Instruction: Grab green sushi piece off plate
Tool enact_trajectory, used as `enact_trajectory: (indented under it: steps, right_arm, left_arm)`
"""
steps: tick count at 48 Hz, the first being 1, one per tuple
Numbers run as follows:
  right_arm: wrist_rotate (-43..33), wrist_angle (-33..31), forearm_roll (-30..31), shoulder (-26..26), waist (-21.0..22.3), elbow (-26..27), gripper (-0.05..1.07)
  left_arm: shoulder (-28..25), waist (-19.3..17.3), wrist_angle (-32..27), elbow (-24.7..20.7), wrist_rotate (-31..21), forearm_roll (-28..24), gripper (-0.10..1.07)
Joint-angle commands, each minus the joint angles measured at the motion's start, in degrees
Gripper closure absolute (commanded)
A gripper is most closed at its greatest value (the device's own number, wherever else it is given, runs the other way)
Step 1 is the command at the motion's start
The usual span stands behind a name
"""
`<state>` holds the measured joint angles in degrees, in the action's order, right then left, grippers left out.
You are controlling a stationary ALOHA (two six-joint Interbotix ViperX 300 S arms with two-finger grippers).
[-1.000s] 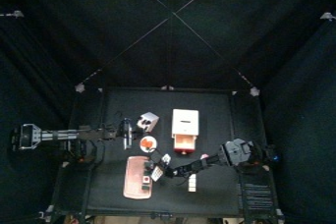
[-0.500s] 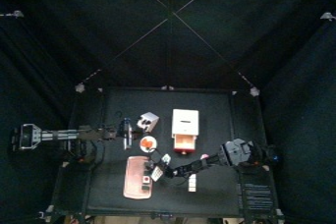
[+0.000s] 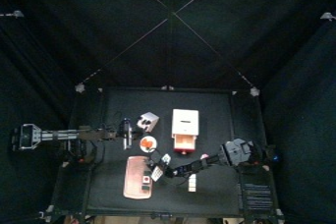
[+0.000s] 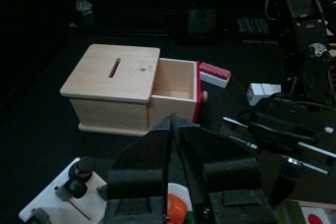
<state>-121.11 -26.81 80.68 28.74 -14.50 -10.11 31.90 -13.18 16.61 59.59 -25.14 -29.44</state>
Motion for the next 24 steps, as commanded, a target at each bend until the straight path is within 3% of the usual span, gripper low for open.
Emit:
enact_trajectory:
  steps: [1, 24]
  right_arm:
    - [0.1, -0.1, 0.4, -3.5, -0.1, 1.4, 0.39]
    - [0.1, -0.9, 1.1, -6.4, -0.1, 1.2, 0.39]
  left_arm:
    - [0.2, -0.1, 0.4, -0.7, 0.1, 0.1, 0.45]
    - [0.2, -0.1, 0.4, -0.7, 0.1, 0.1, 0.45]
